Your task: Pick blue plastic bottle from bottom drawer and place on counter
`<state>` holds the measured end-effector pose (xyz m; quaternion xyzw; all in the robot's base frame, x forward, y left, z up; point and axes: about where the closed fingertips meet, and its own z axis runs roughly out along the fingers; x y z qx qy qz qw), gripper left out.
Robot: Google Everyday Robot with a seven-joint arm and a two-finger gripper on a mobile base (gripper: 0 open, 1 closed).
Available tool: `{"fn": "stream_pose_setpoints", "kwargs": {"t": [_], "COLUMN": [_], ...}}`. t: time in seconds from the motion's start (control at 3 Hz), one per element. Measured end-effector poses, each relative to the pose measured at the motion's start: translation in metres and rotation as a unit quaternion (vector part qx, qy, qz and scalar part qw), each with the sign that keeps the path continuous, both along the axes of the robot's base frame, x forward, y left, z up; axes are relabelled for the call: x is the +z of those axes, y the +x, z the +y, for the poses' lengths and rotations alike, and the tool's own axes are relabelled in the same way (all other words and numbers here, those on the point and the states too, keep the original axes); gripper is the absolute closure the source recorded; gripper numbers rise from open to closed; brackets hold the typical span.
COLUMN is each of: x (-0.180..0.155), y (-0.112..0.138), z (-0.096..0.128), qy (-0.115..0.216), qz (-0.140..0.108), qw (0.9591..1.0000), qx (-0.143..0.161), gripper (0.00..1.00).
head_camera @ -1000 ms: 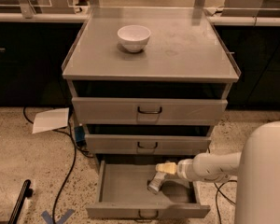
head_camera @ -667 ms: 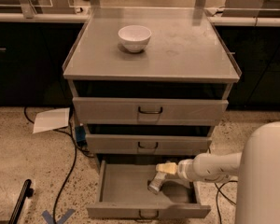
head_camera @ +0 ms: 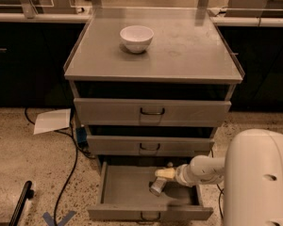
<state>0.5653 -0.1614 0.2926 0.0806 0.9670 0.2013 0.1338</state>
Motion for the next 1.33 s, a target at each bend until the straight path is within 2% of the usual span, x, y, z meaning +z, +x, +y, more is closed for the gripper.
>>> {"fn": "stream_pose_setpoints", "kwargs": {"t": [0.33,0.67,1.33], "x": [-0.038,-0.066,-0.104], "y": [0.011,0.022,0.046], "z": [0.021,0.042,0.068], "qy": [0.015,0.019,-0.006], "qz": [0.021,0.029,0.033], "qw": [0.9996,0.9990,0.9984], "qx": [0.012,0.029,0.046], "gripper": [0.00,0.00,0.00]}}
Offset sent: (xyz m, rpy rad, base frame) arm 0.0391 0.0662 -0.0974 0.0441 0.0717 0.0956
